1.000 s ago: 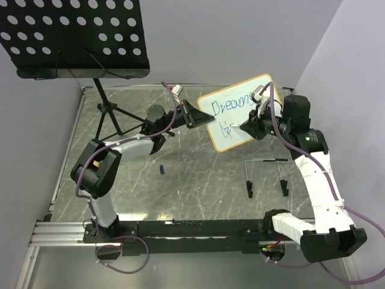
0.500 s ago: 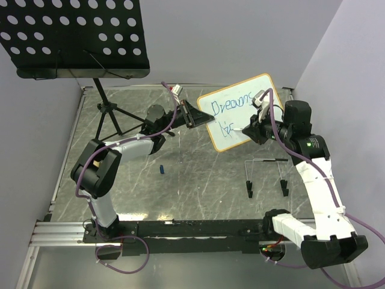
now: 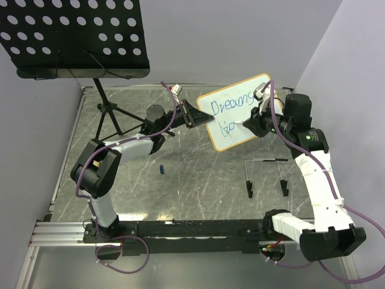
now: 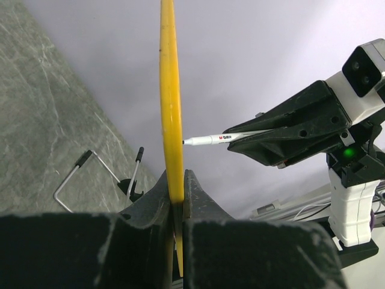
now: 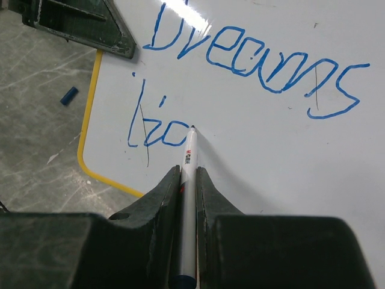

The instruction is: Write a sentence on the whiteboard

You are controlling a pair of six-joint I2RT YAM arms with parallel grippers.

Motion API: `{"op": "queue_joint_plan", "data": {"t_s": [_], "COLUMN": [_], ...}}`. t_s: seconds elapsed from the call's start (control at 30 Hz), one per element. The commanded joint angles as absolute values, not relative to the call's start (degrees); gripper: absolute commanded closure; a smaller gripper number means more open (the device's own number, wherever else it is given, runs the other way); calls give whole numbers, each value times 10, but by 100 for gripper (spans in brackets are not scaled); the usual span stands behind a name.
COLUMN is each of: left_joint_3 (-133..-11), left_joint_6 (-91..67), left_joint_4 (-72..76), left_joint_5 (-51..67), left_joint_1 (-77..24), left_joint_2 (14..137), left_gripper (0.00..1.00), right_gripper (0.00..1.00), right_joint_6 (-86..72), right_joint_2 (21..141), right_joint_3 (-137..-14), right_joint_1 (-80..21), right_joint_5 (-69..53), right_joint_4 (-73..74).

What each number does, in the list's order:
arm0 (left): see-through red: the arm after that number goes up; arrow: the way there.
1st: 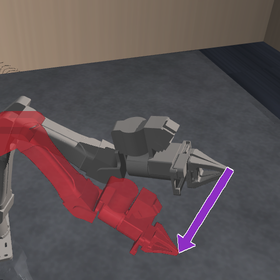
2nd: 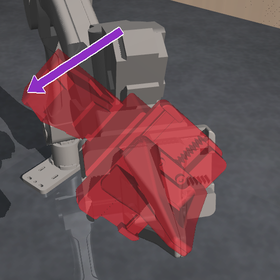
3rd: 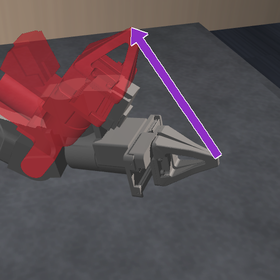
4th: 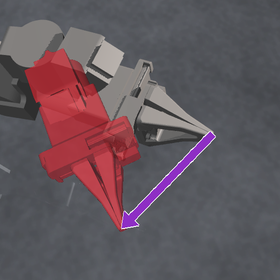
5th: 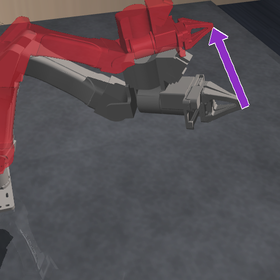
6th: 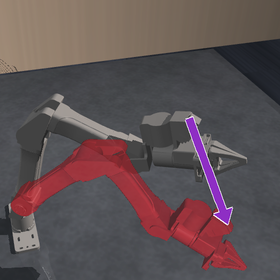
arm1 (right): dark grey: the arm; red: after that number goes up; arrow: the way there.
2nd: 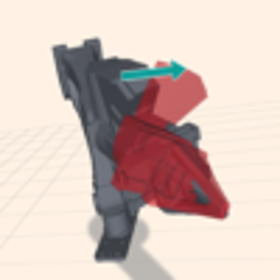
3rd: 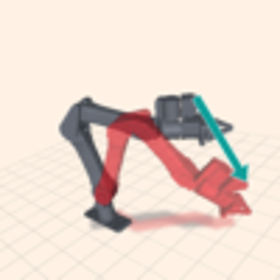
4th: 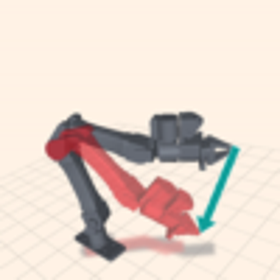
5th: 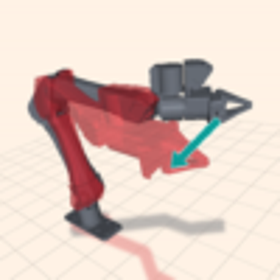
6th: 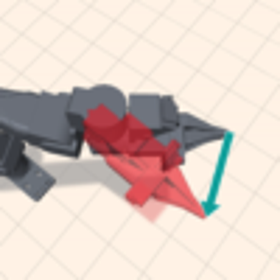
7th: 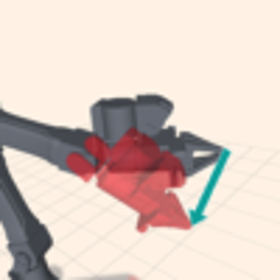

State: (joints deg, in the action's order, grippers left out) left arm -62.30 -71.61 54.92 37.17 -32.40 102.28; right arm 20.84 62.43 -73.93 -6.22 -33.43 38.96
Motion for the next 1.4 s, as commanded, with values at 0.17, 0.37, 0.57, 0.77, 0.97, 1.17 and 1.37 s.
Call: {"op": "queue_joint_plan", "data": {"t_s": [0.17,0.37,0.57,0.77,0.97,1.17,1.37], "left_joint_3": [-650,-651,-650,-650,-650,-650,-648], "left_joint_6": [-728,-728,-728,-729,-728,-730,-734], "left_joint_4": [636,636,636,637,637,641,648], "left_joint_5": [369,367,367,368,369,373,374], "left_joint_1": [-324,-325,-324,-325,-324,-324,-325], "left_joint_2": [1003,1005,1005,1008,1011,1011,1011], "left_gripper": [99,99,99,99,99,99,99], "right_gripper": [100,100,100,100,100,100,100], "right_joint_6": [221,235,239,229,194,184,181], "right_joint_2": [592,564,558,585,598,620,639], "right_joint_3": [-723,-704,-689,-701,-760,-808,-801], "right_joint_1": [-59,-58,-62,-76,-75,-33,-26], "right_joint_5": [-320,-324,-353,-378,-366,-361,-358], "right_joint_4": [399,432,461,456,402,374,360]}}
